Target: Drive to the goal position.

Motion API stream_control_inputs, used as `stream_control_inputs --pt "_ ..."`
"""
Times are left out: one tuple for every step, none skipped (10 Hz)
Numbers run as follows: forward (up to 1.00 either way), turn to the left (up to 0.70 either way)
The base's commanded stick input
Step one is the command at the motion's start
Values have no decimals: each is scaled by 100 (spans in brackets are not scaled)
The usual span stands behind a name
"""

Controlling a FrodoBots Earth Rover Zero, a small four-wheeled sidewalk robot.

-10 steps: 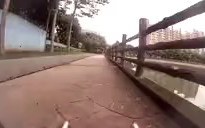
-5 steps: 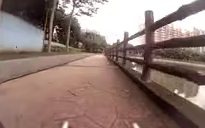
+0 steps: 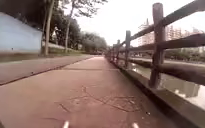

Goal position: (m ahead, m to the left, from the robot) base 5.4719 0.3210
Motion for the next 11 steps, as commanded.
stream_control_inputs --pt "70 2" --pt "70 3" --pt "70 3" --pt "70 4" --pt "70 17" --pt "70 26" --pt "70 14" --pt "70 0" --pt "70 0" --pt "70 0" --pt "70 0"
